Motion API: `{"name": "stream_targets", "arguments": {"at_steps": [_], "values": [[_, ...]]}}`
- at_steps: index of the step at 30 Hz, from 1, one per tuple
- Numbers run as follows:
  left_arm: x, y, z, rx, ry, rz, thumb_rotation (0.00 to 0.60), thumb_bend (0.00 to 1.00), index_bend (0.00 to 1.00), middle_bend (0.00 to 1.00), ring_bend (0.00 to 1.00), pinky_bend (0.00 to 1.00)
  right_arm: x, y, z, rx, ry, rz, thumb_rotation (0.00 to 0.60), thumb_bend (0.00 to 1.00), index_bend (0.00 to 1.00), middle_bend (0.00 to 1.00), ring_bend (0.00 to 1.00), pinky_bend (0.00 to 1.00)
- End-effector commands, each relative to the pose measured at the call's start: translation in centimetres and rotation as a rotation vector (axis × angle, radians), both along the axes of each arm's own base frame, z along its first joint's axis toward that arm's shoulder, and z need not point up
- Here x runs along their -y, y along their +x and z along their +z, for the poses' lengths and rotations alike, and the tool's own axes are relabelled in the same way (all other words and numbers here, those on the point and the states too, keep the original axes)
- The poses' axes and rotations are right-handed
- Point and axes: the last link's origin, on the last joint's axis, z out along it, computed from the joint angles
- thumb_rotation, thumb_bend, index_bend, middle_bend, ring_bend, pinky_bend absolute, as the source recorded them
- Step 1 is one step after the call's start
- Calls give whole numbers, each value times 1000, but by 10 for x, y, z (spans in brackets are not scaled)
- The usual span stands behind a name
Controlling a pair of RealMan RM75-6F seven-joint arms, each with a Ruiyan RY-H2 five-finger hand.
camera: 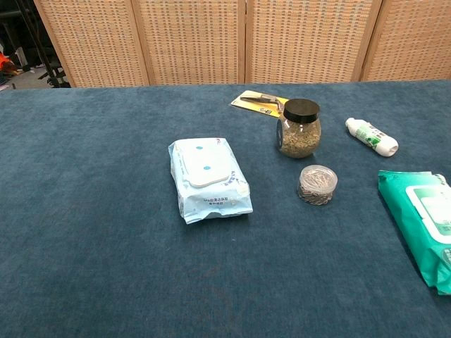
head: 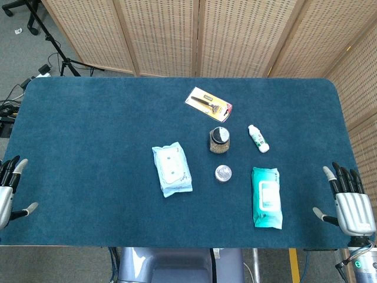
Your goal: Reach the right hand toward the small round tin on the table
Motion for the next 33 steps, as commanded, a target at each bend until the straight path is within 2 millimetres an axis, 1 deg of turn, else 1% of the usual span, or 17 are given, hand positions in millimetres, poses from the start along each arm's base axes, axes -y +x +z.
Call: {"name": "stream_targets", "arguments": {"at_steps": [1,10,13,14,15,16,17,18,19,20,21,22,24,25,27,31,33], "values": [[1,0,1,4,4,-1,600,0,0,0,0,0,0,0,0,0,1,-1,600,0,0,0,0,0],[5,0,1,-2,-10,0,600,0,0,0,0,0,-1,0,-1,0,15,10,600,0,0,0,0,0],[6,2,2,4,3,-7,600,0,0,0,0,0,3,10,2,49,20,70,600,0,0,12,0,0],[5,2,3,5,7,-8,600,0,0,0,0,0,7,13,4,64,13,99,600,0,0,47,8,0],[4,2,2,4,12,-7,600,0,0,0,0,0,16,19,5,39,11,150,600,0,0,127,68,29],[4,2,2,4,14,-6,600,0,0,0,0,0,20,21,5,22,16,175,600,0,0,271,196,126],[3,2,2,3,15,-6,600,0,0,0,0,0,24,24,4,14,23,191,600,15,0,378,304,227],[3,2,2,5,18,-6,600,0,0,0,0,0,31,31,0,2,56,229,600,96,0,518,475,420],[3,3,2,6,21,-7,600,0,0,0,0,0,37,37,-5,0,99,249,600,258,0,620,597,600],[3,3,2,7,23,-6,600,0,0,0,0,0,41,41,-8,5,129,257,600,375,0,661,644,676],[3,3,3,9,26,-6,600,0,0,0,0,0,47,47,-12,18,169,266,600,607,0,721,718,795],[3,3,3,11,28,-6,600,0,0,0,0,0,50,50,-14,25,196,271,600,790,0,758,768,878],[3,3,4,16,35,-3,600,0,0,0,0,0,59,61,-21,22,279,281,600,941,0,778,804,950],[3,3,4,18,37,-2,600,0,0,0,0,0,62,65,-24,9,305,282,600,979,0,781,811,969],[3,3,5,22,39,0,600,0,0,0,0,0,68,74,-29,-32,340,288,600,999,0,786,815,986],[1,2,6,25,41,6,600,0,0,0,0,0,72,101,-46,-93,417,303,600,1000,0,788,818,1000],[-2,3,6,23,43,8,600,0,0,0,0,0,75,121,-57,-116,460,327,600,1000,0,788,819,1000]]}}
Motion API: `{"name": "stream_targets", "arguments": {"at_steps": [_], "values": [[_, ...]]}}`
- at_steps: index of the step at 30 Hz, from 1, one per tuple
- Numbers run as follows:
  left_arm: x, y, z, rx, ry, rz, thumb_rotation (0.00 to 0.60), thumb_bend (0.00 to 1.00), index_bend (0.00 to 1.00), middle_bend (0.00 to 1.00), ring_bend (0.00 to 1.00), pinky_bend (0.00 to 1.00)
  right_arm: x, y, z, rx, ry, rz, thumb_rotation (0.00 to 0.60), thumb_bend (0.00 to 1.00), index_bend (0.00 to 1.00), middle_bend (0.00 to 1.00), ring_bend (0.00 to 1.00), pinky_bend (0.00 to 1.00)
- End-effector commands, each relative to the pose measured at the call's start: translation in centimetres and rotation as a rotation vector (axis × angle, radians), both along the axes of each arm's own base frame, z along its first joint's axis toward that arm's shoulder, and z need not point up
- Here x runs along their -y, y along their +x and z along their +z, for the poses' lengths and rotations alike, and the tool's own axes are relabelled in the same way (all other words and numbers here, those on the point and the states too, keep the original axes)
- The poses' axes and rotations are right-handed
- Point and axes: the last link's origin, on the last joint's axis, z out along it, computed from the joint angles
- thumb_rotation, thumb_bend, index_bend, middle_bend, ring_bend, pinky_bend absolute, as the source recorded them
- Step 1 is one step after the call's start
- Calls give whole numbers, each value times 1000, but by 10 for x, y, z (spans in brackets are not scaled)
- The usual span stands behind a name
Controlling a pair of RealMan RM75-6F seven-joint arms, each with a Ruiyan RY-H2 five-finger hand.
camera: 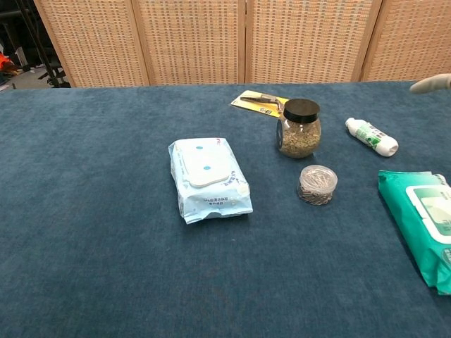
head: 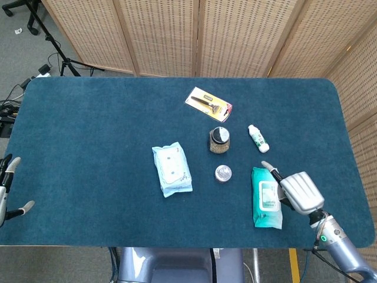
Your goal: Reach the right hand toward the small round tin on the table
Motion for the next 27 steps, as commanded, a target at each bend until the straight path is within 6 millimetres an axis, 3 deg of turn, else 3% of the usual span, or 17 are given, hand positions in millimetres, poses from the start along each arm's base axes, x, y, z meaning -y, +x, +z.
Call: {"name": "stream_targets", "arguments": {"at_steps": [1,14,19,27], "values": [[-3,1,-1,-2,1,4,600,0,0,0,0,0,11,47,-22,-86,98,59,600,1000,0,788,820,1000],[-12,2,-10,-30,2,44,600,0,0,0,0,0,22,112,-78,-247,167,111,600,1000,0,787,820,1000],[-12,1,-10,-26,5,51,600,0,0,0,0,0,28,121,-95,-340,161,84,600,1000,0,787,820,1000],[-13,-2,-7,-17,5,59,600,0,0,0,0,0,31,121,-106,-407,175,0,600,1000,0,787,821,1000]]}}
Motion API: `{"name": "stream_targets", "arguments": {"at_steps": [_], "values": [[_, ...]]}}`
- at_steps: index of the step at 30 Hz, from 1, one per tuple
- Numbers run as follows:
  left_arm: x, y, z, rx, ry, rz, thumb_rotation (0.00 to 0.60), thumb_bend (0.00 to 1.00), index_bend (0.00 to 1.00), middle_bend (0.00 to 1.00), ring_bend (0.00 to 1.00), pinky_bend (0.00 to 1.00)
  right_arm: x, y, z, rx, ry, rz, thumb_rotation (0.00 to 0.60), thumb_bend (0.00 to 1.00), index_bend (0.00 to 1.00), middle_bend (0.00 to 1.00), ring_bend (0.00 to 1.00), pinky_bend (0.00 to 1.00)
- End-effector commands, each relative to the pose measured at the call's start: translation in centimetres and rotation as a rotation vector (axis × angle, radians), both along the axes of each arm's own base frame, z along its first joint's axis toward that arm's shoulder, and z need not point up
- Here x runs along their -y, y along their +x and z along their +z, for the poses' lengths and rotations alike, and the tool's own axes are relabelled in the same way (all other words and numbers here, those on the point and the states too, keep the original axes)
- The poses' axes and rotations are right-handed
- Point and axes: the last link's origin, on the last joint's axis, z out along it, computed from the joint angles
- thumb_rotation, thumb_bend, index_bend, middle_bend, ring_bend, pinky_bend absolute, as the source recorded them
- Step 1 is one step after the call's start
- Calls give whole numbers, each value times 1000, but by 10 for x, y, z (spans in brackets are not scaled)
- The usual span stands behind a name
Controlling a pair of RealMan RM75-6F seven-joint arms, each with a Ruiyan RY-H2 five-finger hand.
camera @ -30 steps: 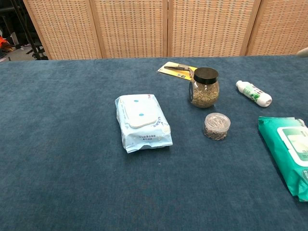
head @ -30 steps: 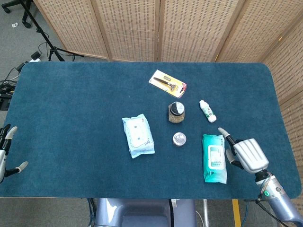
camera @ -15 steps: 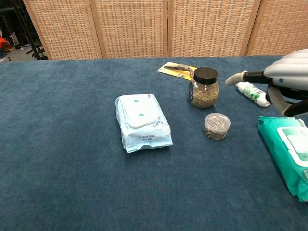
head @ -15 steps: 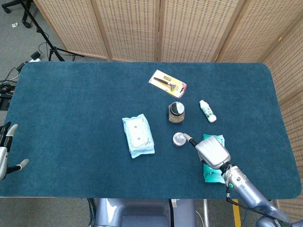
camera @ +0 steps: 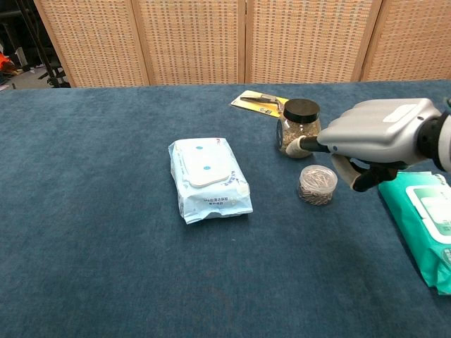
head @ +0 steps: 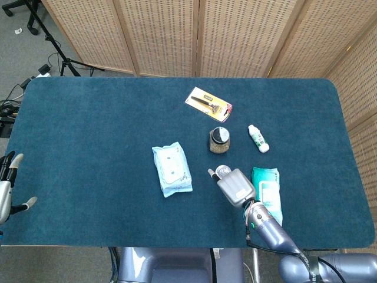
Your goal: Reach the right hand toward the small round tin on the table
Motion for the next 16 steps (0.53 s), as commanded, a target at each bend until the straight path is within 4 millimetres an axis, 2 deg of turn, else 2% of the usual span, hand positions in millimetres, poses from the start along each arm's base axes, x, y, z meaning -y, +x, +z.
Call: {"name": "stream_targets", "arguments": {"at_steps": [1,10,16], "values": [[0,-1,1,3,1,3,600,0,0,0,0,0,1,3,-7,-29,3,-27,600,1000,0,787,821,1000],[0,-1,2,8,0,0,600,0,0,0,0,0,7,-12,-9,-109,-10,-103,600,1000,24,787,821,1000],[-1,-1,2,9,-3,5,600,0,0,0,0,0,8,-15,-5,-134,-20,-121,600,1000,24,787,821,1000]]}}
